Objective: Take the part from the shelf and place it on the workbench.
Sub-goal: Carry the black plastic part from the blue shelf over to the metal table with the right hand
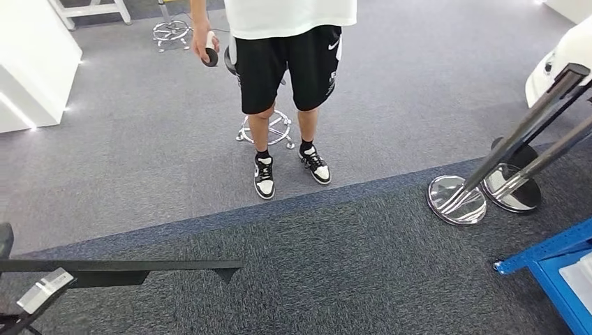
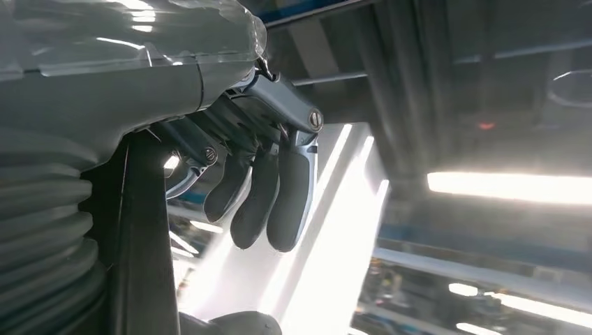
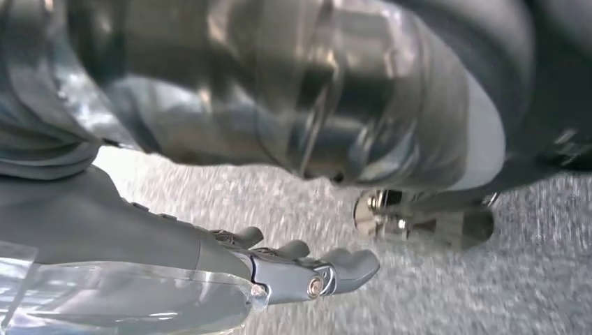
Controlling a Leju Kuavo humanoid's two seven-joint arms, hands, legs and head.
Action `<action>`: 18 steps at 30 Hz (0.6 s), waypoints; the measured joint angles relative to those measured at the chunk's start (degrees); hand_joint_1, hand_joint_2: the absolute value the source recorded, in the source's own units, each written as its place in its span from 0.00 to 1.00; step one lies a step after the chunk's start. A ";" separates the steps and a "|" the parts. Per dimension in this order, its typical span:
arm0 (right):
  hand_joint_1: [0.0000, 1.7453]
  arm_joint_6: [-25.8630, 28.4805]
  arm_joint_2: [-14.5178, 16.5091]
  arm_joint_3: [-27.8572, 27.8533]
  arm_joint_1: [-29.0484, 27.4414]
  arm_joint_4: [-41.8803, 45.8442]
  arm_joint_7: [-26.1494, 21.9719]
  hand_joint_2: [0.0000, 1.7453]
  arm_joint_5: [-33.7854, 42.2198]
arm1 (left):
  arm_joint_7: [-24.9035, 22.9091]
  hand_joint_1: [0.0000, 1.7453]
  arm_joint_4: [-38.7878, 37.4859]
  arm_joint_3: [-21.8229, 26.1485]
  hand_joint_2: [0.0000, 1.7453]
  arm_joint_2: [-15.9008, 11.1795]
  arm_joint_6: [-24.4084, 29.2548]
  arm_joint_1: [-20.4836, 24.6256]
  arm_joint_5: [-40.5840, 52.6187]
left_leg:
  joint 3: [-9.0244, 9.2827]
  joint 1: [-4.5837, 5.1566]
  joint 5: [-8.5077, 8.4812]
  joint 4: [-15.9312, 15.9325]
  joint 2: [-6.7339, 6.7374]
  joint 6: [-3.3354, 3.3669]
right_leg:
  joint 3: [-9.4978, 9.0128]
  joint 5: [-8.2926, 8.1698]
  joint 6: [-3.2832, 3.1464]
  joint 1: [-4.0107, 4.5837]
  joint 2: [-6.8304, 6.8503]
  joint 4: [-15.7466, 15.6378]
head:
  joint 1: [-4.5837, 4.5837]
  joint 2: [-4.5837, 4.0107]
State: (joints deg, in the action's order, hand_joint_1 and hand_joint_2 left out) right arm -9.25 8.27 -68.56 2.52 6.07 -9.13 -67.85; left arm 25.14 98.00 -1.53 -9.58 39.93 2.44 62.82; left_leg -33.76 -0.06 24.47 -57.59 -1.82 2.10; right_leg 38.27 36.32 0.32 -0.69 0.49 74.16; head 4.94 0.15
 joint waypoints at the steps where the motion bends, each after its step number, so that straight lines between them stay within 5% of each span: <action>1: 0.00 0.08 0.04 0.08 0.04 0.07 0.02 0.00 -0.10 | 0.20 1.00 0.21 0.51 1.00 0.11 0.00 -0.58 0.04 | 0.02 -0.07 0.06 -0.16 -0.88 -0.09 | -0.20 -1.47 0.09 -0.13 -0.09 -1.05 | 0.00 0.00; 4: 0.00 0.26 0.12 0.27 0.05 0.23 0.02 0.00 -0.21 | 0.57 1.00 0.76 1.67 1.00 0.50 -0.01 -1.39 0.31 | -0.26 -0.33 0.58 -1.27 -3.42 -0.87 | -4.25 -7.05 0.24 -0.84 -3.16 -10.96 | -0.01 0.00; 6: 0.00 0.28 0.19 0.30 0.18 0.29 0.03 0.00 -0.21 | 0.69 1.00 1.13 2.08 1.00 0.80 -0.02 -1.50 0.65 | -0.82 -0.44 0.72 -1.82 -4.80 -1.69 | -5.44 -7.61 0.00 -0.94 -5.18 -13.90 | -0.01 0.00; 8: 0.00 0.27 0.30 0.32 0.49 0.39 0.04 0.00 -0.20 | 0.82 1.00 1.42 2.44 1.00 1.05 -0.02 -1.76 0.93 | -1.23 -0.68 0.54 -1.78 -5.88 -2.43 | -5.54 -7.65 -0.64 -0.75 -4.39 -14.16 | -0.01 0.00; 10: 0.00 0.25 0.44 0.32 0.60 0.53 0.08 0.00 -0.19 | 0.97 1.00 1.59 2.84 1.00 1.23 -0.01 -1.90 1.08 | -2.02 -0.65 1.46 -3.28 -3.67 -2.90 | -5.79 -7.90 -1.44 -0.70 -2.95 -14.59 | -0.01 0.00; 12: 0.00 0.21 0.55 0.32 0.45 0.62 0.15 0.00 -0.18 | 1.15 1.00 1.72 3.12 1.00 1.43 0.00 -1.78 1.09 | -4.50 -0.56 4.60 -8.87 0.06 -3.24 | -5.98 -7.93 -2.06 -0.46 -1.37 -14.88 | -0.02 0.00; 14: 0.00 0.17 0.60 0.32 0.30 0.67 0.20 0.00 -0.17 | 1.25 1.00 1.75 3.30 1.00 1.67 -0.01 -1.85 1.08 | -7.68 -0.68 7.64 -15.81 1.26 -3.49 | -6.00 -7.78 -2.36 -0.12 0.25 -14.87 | -0.02 0.00; 15: 0.00 0.16 0.60 0.32 0.28 0.69 0.21 0.00 -0.17 | 1.28 1.00 1.75 3.42 1.00 1.77 -0.01 -1.99 1.08 | -8.32 -0.70 7.89 -17.35 1.38 -3.51 | -6.04 -7.69 -2.44 0.01 1.02 -14.86 | -0.02 0.00; 16: 0.00 0.14 0.61 0.32 0.29 0.72 0.21 0.00 -0.17 | 1.31 1.00 1.76 3.55 1.00 1.84 -0.02 -2.09 1.09 | -7.87 -0.69 7.08 -16.74 1.48 -3.44 | -6.12 -7.60 -2.49 0.12 1.77 -14.85 | -0.02 0.00; 18: 0.00 0.09 0.65 0.32 0.36 0.74 0.21 0.00 -0.17 | 1.36 1.00 1.88 3.80 1.00 1.89 -0.02 -2.15 1.09 | -4.09 -0.48 3.61 -9.86 2.73 -2.91 | -6.46 -7.33 -2.45 0.32 3.11 -14.86 | -0.02 0.00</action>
State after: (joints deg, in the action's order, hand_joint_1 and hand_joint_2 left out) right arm -9.15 8.92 -68.24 2.88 6.81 -8.92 -68.02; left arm 26.50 99.88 2.28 -7.69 39.92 0.28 63.91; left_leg -37.86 -0.54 28.09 -67.45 0.91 -0.81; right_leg 31.80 28.99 -2.13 -0.37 3.60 59.30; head 4.92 0.15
